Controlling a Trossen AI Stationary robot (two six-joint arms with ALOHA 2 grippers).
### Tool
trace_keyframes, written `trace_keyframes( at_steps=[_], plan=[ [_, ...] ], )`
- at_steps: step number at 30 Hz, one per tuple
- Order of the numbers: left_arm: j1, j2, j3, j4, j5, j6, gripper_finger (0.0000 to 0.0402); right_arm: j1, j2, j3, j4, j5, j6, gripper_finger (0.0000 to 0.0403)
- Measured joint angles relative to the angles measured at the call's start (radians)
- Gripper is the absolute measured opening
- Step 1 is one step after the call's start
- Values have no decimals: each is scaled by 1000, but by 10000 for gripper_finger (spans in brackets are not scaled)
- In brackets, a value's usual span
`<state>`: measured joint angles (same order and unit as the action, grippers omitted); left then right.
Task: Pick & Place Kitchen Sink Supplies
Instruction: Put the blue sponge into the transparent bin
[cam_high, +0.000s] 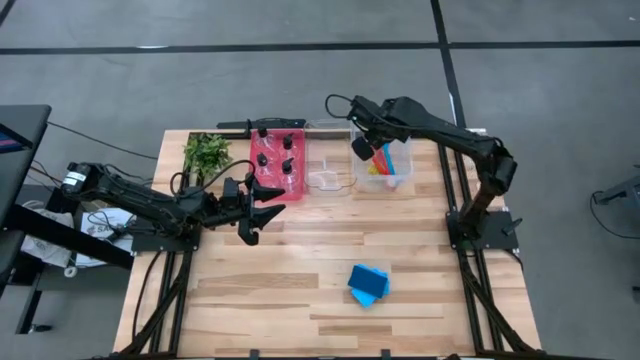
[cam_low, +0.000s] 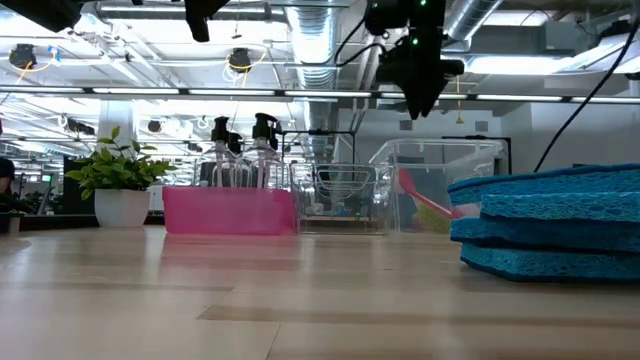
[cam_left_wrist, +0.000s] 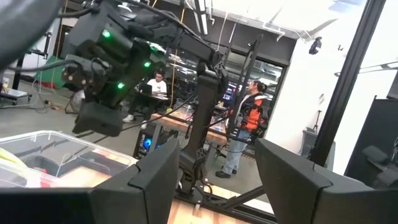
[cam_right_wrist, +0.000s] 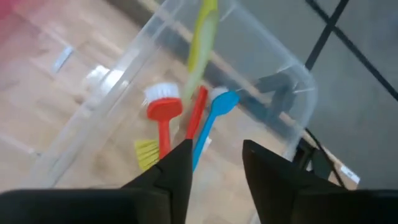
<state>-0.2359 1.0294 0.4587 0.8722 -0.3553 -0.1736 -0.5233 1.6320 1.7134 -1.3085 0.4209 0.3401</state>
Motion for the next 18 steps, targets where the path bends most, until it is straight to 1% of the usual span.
trace_keyframes(
  at_steps=[2, 5, 7, 9, 12, 14, 16, 18],
  plan=[
    [0, 0, 0, 0, 0, 0, 213, 8, -29, -1, 5, 23, 0, 140],
    [0, 0, 0, -1, 0, 0, 213, 35, -90, 0, 12, 88, 6, 147],
    [0, 0, 0, -3, 0, 0, 213, 64, -133, 0, 25, 145, 6, 147],
    [0, 0, 0, -4, 0, 0, 213, 120, -180, 0, 69, 221, -3, 143],
    [0, 0, 0, -11, 0, -31, 213, 263, -245, 0, 182, 364, -84, 134],
    [0, 0, 0, -29, 0, -44, 213, 379, -282, 0, 270, 423, -188, 127],
    [0, 0, 0, -44, 0, -45, 213, 491, -308, 0, 354, 418, -304, 121],
    [0, 0, 0, -51, 0, -45, 213, 594, -319, 0, 414, 388, -378, 117]
  ],
)
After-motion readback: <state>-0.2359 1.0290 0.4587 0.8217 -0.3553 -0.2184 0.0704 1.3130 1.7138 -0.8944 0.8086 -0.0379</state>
